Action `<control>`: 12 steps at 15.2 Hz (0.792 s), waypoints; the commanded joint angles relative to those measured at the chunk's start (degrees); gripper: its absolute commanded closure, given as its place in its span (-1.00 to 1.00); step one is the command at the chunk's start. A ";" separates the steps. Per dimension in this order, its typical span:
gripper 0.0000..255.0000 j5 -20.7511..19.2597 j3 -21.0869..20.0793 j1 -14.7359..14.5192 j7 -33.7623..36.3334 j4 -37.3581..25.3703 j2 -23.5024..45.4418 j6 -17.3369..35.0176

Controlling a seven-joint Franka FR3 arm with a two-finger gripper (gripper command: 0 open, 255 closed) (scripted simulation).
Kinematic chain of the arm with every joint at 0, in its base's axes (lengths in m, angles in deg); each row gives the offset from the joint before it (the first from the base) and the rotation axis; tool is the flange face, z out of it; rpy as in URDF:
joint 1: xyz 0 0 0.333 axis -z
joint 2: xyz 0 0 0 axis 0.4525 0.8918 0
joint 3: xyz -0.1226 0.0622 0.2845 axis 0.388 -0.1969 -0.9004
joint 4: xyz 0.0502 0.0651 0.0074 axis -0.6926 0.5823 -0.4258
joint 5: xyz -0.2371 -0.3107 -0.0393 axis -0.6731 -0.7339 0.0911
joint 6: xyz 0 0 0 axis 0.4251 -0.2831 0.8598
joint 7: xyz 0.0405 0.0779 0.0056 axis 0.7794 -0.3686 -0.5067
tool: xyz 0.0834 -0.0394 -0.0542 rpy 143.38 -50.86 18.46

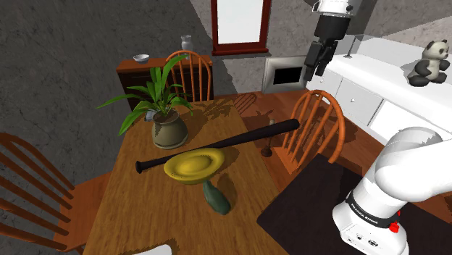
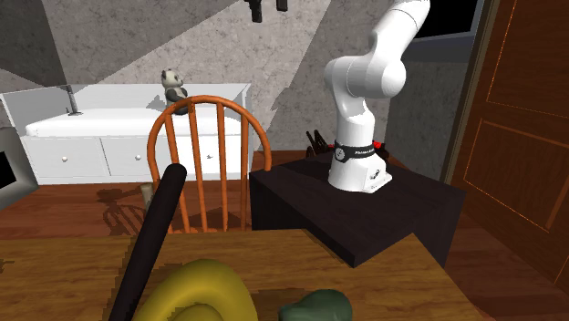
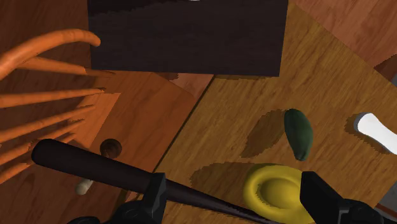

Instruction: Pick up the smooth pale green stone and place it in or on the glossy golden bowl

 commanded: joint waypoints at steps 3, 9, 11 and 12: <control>-1.00 0.86 -1.92 -0.68 1.21 2.79 0.16 3.18; -1.00 3.44 -7.83 -3.01 4.82 9.62 2.59 13.15; -1.00 4.26 -9.85 -3.82 6.03 11.36 4.10 16.63; -1.00 4.64 -10.87 -4.22 6.65 12.12 4.99 18.40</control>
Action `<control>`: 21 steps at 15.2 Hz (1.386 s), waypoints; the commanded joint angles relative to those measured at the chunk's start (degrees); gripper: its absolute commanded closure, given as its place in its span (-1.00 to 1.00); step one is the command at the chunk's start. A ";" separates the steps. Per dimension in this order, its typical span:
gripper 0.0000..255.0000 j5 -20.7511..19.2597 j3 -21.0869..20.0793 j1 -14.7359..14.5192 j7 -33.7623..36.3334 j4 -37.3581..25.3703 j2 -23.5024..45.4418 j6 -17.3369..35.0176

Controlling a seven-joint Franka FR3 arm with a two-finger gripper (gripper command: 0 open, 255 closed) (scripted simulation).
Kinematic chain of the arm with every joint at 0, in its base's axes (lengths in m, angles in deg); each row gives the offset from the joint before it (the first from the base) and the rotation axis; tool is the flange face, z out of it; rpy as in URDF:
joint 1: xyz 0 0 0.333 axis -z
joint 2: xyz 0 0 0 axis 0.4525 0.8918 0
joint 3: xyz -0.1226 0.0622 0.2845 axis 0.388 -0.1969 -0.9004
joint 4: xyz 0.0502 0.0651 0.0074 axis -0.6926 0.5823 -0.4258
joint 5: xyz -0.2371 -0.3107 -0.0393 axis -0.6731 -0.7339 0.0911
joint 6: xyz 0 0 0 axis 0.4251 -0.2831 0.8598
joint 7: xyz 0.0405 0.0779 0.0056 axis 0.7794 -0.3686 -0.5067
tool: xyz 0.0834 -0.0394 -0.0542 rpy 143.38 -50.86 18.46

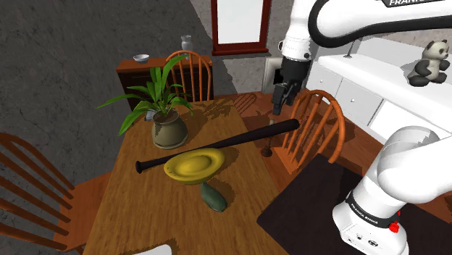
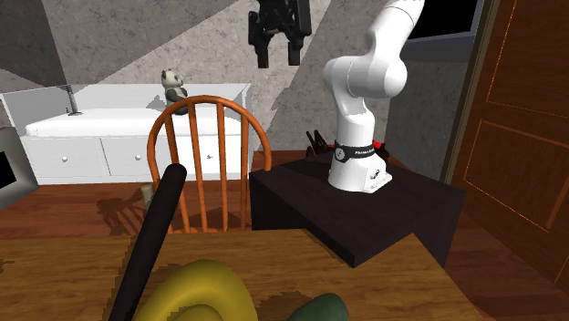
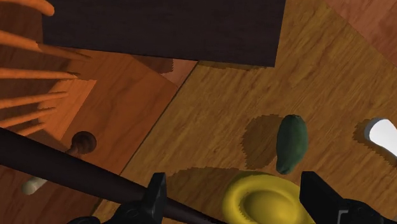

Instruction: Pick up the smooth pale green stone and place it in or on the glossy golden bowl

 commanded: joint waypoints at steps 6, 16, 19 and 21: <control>-1.00 2.14 -7.42 -2.53 4.69 3.36 8.52 12.69; -1.00 -1.17 -18.25 -3.29 14.19 2.15 27.34 30.55; -1.00 -5.41 -21.22 -2.80 18.91 0.27 34.37 35.17; -1.00 -9.51 -22.73 -2.62 22.83 -1.40 39.37 37.81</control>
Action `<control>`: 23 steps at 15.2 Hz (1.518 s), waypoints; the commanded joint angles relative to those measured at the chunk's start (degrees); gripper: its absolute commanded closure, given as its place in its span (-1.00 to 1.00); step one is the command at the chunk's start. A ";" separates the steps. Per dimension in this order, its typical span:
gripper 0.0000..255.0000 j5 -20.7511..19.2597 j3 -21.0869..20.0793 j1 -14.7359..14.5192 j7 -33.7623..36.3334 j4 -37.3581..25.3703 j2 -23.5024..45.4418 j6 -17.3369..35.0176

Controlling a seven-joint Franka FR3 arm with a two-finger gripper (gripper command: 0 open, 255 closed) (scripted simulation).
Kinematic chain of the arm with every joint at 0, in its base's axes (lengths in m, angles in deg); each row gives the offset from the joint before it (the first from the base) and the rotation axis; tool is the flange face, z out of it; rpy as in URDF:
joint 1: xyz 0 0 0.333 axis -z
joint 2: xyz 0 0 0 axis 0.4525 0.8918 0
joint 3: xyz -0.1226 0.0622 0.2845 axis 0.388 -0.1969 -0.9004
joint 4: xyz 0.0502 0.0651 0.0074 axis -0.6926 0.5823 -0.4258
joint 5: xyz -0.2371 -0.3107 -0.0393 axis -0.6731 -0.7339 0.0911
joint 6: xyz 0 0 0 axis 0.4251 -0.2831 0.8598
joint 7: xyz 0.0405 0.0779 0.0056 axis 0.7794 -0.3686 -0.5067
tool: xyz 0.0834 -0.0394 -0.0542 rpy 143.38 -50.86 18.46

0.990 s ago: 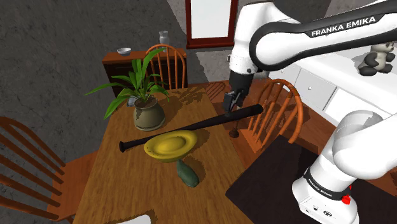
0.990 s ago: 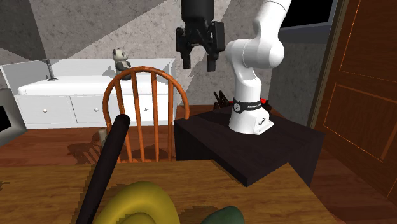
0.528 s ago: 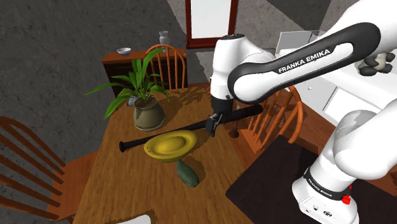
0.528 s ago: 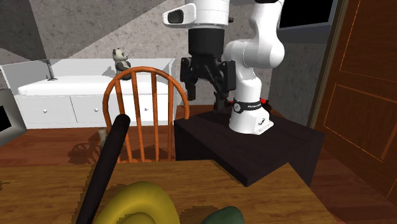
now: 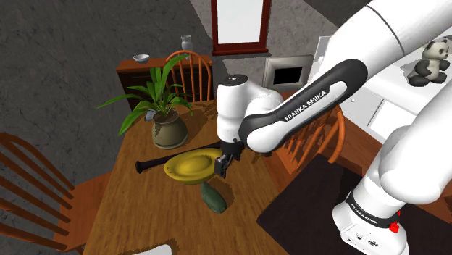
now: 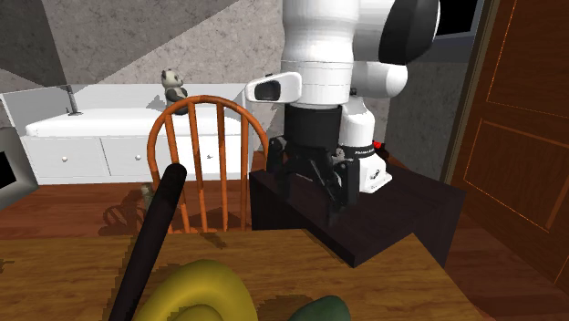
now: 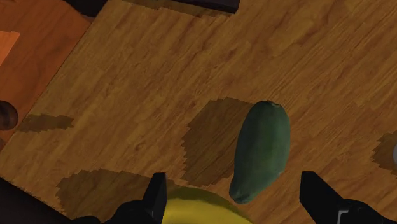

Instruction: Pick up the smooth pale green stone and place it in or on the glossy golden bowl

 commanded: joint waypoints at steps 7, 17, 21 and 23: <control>-1.00 -20.35 0.48 -4.44 17.56 -9.48 21.10 7.04; -1.00 -27.57 4.93 -8.18 22.90 -11.83 29.09 11.55; -1.00 -27.57 4.93 -8.19 22.90 -11.83 29.09 11.55; -1.00 -27.57 4.93 -8.19 22.90 -11.83 29.09 11.55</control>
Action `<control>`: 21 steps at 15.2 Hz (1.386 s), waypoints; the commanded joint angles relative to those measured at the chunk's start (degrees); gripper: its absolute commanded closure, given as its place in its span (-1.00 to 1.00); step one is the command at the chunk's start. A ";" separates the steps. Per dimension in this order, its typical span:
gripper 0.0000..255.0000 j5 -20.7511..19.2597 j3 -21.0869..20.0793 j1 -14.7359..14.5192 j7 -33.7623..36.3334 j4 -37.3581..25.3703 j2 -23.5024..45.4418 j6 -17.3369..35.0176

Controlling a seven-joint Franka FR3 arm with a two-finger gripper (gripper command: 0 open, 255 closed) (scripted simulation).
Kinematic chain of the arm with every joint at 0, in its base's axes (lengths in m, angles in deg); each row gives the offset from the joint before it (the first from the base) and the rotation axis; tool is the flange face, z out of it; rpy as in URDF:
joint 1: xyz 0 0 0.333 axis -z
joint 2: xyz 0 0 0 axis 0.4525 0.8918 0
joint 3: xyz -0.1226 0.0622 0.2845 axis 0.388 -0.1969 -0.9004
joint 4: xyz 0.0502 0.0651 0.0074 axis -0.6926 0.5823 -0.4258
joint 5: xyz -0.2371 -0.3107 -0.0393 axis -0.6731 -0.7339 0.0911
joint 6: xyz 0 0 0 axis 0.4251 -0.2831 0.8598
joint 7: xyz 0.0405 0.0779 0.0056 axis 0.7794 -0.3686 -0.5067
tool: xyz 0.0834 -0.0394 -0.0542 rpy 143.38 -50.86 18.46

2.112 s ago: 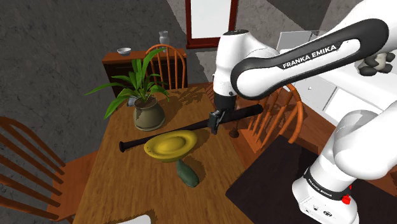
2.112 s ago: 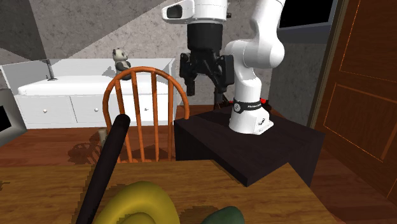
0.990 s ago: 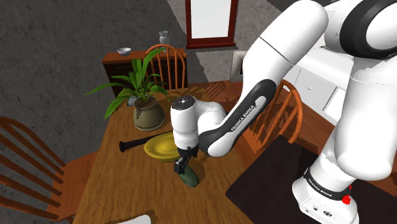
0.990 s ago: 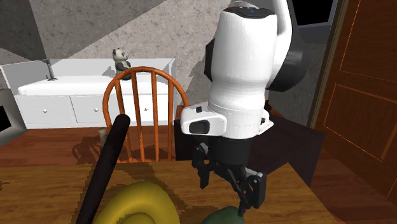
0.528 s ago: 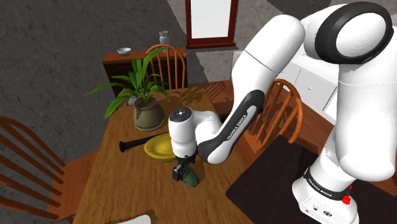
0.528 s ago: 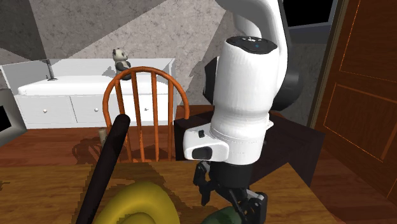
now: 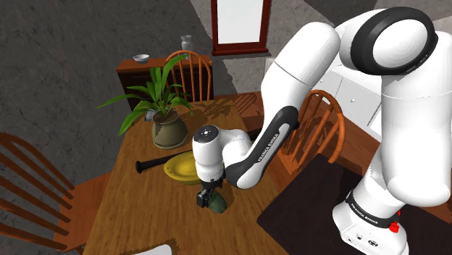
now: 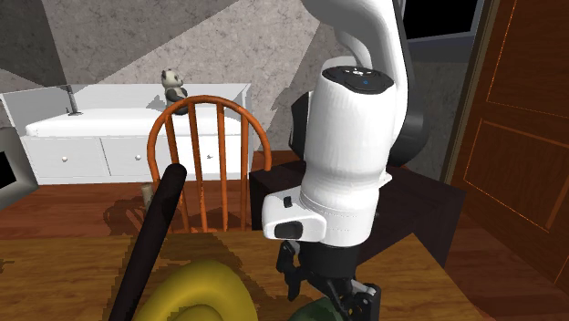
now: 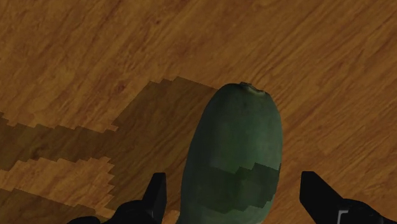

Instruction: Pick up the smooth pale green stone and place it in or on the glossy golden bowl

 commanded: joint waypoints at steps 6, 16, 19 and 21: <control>1.00 0.01 0.01 0.06 -0.06 0.04 -0.02 0.02; -1.00 1.32 -0.93 0.83 -1.10 0.33 -1.63 -1.03; -1.00 0.41 -0.05 -5.56 4.44 -11.16 3.80 -13.48; -1.00 0.07 0.66 -9.72 7.15 -20.06 8.59 -21.91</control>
